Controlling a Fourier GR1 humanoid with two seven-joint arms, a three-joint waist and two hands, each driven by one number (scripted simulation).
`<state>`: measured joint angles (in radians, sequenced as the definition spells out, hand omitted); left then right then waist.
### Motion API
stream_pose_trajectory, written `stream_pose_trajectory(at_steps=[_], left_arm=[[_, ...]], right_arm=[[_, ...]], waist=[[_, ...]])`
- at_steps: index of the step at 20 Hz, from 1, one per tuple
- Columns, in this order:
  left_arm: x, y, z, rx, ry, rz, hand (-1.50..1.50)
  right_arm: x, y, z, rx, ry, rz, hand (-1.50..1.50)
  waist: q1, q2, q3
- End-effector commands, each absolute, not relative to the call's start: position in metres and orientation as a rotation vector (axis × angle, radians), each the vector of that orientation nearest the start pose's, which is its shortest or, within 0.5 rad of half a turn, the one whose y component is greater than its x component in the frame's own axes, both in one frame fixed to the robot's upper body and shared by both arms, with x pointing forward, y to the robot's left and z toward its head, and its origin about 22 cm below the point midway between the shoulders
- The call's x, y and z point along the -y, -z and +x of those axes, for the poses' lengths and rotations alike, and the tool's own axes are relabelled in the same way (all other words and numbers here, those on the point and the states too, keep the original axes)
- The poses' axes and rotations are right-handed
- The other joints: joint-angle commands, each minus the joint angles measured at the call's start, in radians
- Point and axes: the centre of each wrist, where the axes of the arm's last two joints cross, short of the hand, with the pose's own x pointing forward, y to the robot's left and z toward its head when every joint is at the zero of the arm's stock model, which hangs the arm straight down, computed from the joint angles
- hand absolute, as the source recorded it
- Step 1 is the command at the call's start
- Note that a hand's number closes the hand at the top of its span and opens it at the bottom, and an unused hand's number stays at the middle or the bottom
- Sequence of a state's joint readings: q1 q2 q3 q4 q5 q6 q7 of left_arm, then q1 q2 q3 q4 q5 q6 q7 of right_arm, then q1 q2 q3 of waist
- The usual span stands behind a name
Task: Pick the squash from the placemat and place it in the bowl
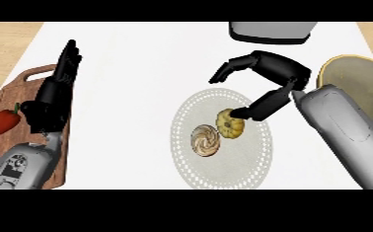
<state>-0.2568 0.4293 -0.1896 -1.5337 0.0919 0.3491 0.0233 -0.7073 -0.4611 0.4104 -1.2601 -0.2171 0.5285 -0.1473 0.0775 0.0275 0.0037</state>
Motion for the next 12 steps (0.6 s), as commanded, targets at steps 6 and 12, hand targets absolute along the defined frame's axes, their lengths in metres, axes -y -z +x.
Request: stream_pose_trajectory(at_steps=[6,12], left_arm=[[-0.238,-0.081,0.301,1.682,0.216,0.324,0.0],[-0.254,-0.08,0.305,1.68,0.194,0.359,0.0]], right_arm=[[0.18,-0.194,0.401,1.622,-1.726,0.534,-1.5],[0.115,-0.203,0.388,1.469,-2.129,0.319,-1.5]], waist=[[-0.007,-0.007,-0.001],[-0.021,-0.012,-0.004]])
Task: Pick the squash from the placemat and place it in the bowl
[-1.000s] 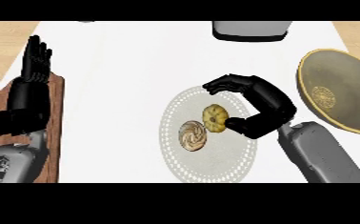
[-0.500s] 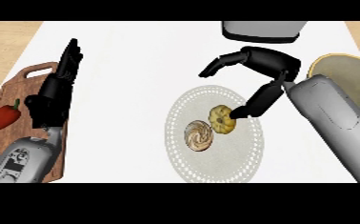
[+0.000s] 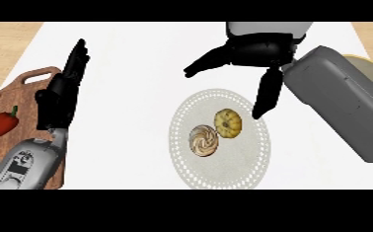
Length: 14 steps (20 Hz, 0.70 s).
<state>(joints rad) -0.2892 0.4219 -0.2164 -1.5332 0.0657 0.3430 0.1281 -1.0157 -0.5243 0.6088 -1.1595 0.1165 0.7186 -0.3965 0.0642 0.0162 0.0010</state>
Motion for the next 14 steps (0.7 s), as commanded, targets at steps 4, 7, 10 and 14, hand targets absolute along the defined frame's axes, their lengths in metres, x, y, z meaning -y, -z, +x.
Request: stream_pose_trajectory(at_steps=[4,7,10,14], left_arm=[[-0.258,-0.085,0.297,1.664,0.189,0.362,0.0],[-0.251,-0.082,0.298,1.651,0.191,0.353,0.0],[-0.259,-0.079,0.287,1.646,0.195,0.375,0.0],[-0.261,-0.077,0.297,1.664,0.189,0.386,0.0]], right_arm=[[0.09,-0.196,0.38,1.338,-2.321,0.172,-1.5],[0.065,-0.185,0.374,1.236,-2.433,0.162,-1.5],[0.055,-0.157,0.361,1.149,-2.498,0.205,-1.5],[0.05,-0.146,0.364,1.049,-2.573,0.196,-1.5]], waist=[[-0.02,-0.011,-0.002],[-0.032,-0.01,-0.002],[-0.041,-0.016,-0.001],[-0.048,-0.012,-0.002]])
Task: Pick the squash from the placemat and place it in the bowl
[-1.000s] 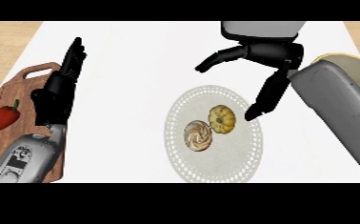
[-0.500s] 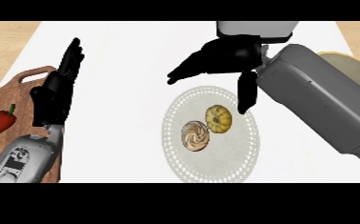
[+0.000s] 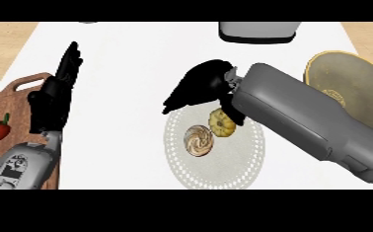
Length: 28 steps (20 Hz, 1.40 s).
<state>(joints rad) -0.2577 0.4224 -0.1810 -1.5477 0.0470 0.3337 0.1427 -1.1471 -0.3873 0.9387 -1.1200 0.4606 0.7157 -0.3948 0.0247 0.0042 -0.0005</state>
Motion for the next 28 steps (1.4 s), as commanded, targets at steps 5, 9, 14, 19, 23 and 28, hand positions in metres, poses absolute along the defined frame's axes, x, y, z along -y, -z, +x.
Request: stream_pose_trajectory(at_steps=[5,9,14,19,23,28], left_arm=[[-0.26,-0.077,0.289,1.636,0.167,0.372,0.0],[-0.266,-0.069,0.283,1.655,0.176,0.384,0.0],[-0.268,-0.079,0.291,1.658,0.169,0.396,0.0],[-0.267,-0.084,0.282,1.638,0.177,0.388,0.0],[-0.267,-0.096,0.297,1.649,0.168,0.398,0.0],[-0.249,-0.083,0.292,1.648,0.179,0.37,0.0]], right_arm=[[0.05,-0.121,0.338,-1.147,3.235,-0.136,-1.5],[0.046,-0.103,0.351,-0.994,3.281,0.07,-1.5],[0.046,-0.074,0.345,-0.956,3.275,0.113,-1.5],[0.066,-0.041,0.363,-0.972,3.302,0.15,-1.5],[0.06,-0.029,0.356,-0.956,3.305,0.114,-1.5],[0.047,-0.023,0.364,-0.939,3.293,0.124,-1.5]], waist=[[-0.021,-0.008,0.001],[-0.005,-0.001,0.0],[-0.016,-0.003,0.0],[-0.001,0.001,0.001],[-0.015,-0.002,0.001],[-0.011,-0.001,0.001]])
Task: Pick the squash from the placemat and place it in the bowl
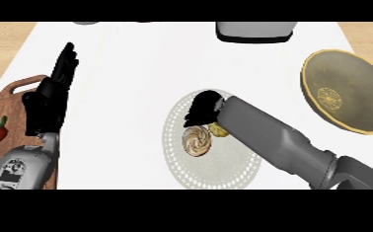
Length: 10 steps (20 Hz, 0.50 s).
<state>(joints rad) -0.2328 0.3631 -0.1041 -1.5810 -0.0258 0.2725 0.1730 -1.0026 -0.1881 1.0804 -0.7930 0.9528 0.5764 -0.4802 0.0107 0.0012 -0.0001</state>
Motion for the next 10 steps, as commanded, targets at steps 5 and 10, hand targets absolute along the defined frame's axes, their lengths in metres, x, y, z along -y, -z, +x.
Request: stream_pose_trajectory(at_steps=[5,10], left_arm=[[-0.26,-0.081,0.297,1.654,0.179,0.38,0.0],[-0.275,-0.086,0.291,1.657,0.186,0.397,0.0]], right_arm=[[0.062,-0.011,0.365,-0.851,3.221,0.055,1.5],[0.068,-0.005,0.368,-0.953,3.164,0.04,1.5]], waist=[[0.005,0.004,0.0],[0.004,0.002,0.0]])
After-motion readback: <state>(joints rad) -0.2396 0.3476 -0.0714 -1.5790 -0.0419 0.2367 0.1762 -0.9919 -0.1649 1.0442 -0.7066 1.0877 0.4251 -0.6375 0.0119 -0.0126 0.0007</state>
